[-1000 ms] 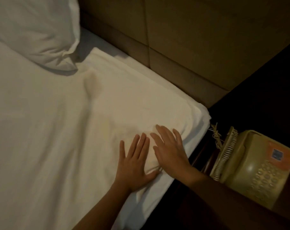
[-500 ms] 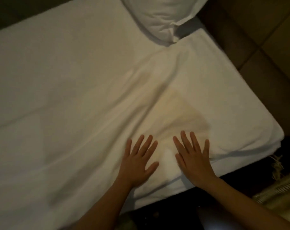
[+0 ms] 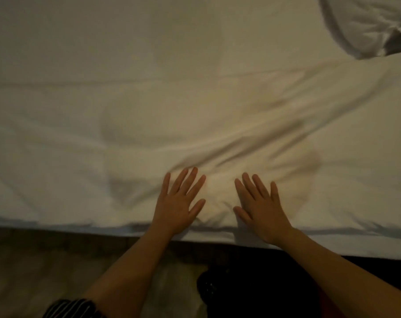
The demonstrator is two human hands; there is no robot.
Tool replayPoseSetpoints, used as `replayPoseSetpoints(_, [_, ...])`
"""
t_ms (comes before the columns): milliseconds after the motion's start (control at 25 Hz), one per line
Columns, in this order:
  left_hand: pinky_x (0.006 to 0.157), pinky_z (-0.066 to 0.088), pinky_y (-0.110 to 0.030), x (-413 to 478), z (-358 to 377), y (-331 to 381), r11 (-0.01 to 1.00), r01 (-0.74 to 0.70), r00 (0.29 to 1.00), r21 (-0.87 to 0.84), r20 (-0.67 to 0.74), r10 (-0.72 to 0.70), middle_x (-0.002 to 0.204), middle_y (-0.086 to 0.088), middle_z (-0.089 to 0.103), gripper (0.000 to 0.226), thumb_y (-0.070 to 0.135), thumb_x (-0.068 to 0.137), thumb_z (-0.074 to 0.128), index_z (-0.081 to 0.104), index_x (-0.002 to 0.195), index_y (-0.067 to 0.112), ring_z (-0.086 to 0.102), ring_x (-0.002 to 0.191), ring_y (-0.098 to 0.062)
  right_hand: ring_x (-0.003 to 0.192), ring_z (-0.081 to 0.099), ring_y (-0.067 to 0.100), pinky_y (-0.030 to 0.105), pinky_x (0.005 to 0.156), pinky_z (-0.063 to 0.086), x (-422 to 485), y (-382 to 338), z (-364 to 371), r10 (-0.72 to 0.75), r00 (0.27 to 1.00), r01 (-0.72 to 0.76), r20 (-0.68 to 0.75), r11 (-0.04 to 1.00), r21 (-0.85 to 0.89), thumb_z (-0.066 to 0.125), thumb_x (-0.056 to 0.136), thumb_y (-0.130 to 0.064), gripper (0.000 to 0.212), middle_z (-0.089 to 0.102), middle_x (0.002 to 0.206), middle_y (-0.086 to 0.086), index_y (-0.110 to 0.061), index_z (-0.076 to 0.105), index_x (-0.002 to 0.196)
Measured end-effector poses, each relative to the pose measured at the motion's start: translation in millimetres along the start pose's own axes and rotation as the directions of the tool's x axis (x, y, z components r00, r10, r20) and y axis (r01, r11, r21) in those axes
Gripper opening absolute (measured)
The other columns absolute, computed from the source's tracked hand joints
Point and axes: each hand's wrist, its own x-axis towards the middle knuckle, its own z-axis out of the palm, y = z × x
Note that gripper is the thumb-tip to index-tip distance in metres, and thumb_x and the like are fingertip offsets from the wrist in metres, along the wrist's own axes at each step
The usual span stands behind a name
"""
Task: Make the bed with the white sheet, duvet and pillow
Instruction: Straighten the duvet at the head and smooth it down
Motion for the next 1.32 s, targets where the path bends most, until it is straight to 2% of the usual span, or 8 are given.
replayPoseSetpoints(200, [0.111,0.014,-0.057,-31.3,-0.3,-48.2,0.999,0.029,1.000,0.033,0.005,-0.029,0.155,-0.002,0.027,0.057,0.050,0.099,0.016,0.033,0.146,0.023,0.024,0.142,-0.022,0.135,0.027,0.025,0.048,0.108,0.013,18.8,-47.6,12.0,-0.021,0.999,0.021,-0.025,1.000,0.018,0.027,0.094,-0.048,0.060,0.043,0.145,0.011,-0.012,0.045,0.138])
replayPoseSetpoints(400, [0.112,0.011,-0.051,23.1,-20.4,-85.6,0.976,0.215,0.976,0.011,-0.025,-0.215,0.156,-0.001,0.025,0.056,0.047,0.100,0.007,0.026,0.148,0.025,0.021,0.142,-0.024,0.143,0.018,0.024,0.042,0.113,0.007,83.1,-49.2,-22.5,-0.063,0.997,0.068,-0.039,0.988,0.139,0.017,0.093,-0.047,0.064,0.027,0.154,0.006,-0.016,0.036,0.145])
replayPoseSetpoints(560, [0.111,0.017,-0.050,90.7,-27.2,-130.1,0.970,0.241,0.969,0.019,0.044,-0.242,0.155,0.000,0.027,0.054,0.047,0.100,0.011,0.024,0.148,0.027,0.029,0.141,-0.024,0.136,0.037,0.031,0.048,0.111,0.022,169.1,-43.4,-47.4,-0.070,0.997,0.068,0.019,0.995,0.075,0.006,0.099,-0.049,0.065,0.040,0.147,0.010,-0.015,0.043,0.140])
replayPoseSetpoints(680, [0.108,0.028,-0.051,136.9,-27.1,-158.2,0.972,0.233,0.971,0.017,0.055,-0.233,0.153,-0.001,0.033,0.055,0.049,0.099,0.010,0.026,0.147,0.027,0.036,0.137,-0.024,0.146,0.012,0.026,0.044,0.115,0.002,227.6,-30.5,-64.5,-0.088,0.996,0.085,0.030,0.992,0.088,-0.012,0.087,-0.062,0.083,0.013,0.158,0.005,-0.021,0.019,0.151])
replayPoseSetpoints(880, [0.104,0.029,-0.060,192.4,-23.4,-221.8,0.950,0.308,0.950,0.041,0.039,-0.310,0.146,-0.016,0.042,0.060,0.044,0.095,0.025,0.040,0.143,0.011,0.043,0.132,-0.032,0.146,0.007,0.028,0.051,0.115,0.001,311.0,-14.2,-75.2,-0.064,0.997,0.063,0.053,0.998,0.016,0.005,0.088,-0.059,0.076,0.013,0.158,0.008,-0.019,0.015,0.151])
replayPoseSetpoints(1040, [0.110,0.017,-0.050,227.6,-22.1,-259.1,0.954,0.300,0.950,0.001,0.089,-0.299,0.130,-0.009,0.053,0.037,0.031,0.100,0.040,0.053,0.130,0.014,0.047,0.124,-0.028,0.097,0.052,0.036,0.049,0.087,0.037,351.5,-24.3,-53.2,-0.064,0.986,0.067,-0.156,0.998,0.014,0.028,0.090,-0.043,0.049,0.054,0.105,0.015,-0.010,0.057,0.111])
replayPoseSetpoints(1160, [0.086,0.033,-0.043,240.3,-12.6,-258.8,0.943,0.331,0.943,-0.040,-0.023,-0.332,0.092,-0.006,0.059,0.010,0.023,0.095,0.054,0.060,0.094,0.015,0.056,0.090,-0.030,0.072,0.049,0.031,0.037,0.068,0.035,356.6,-29.6,-37.0,-0.088,0.954,0.085,-0.285,0.996,-0.024,0.036,0.089,-0.028,0.023,0.053,0.084,0.011,-0.012,0.053,0.091])
replayPoseSetpoints(1320, [0.062,0.033,-0.033,237.2,-3.8,-262.3,0.969,0.232,0.960,-0.087,-0.140,-0.242,0.072,-0.008,0.052,0.022,0.018,0.092,0.040,0.053,0.077,0.010,0.050,0.062,-0.028,0.069,0.048,0.030,0.034,0.066,0.027,355.1,-30.8,-29.5,-0.096,0.925,0.120,-0.368,0.992,0.044,0.036,0.093,-0.021,0.022,0.053,0.078,0.009,-0.010,0.055,0.088])
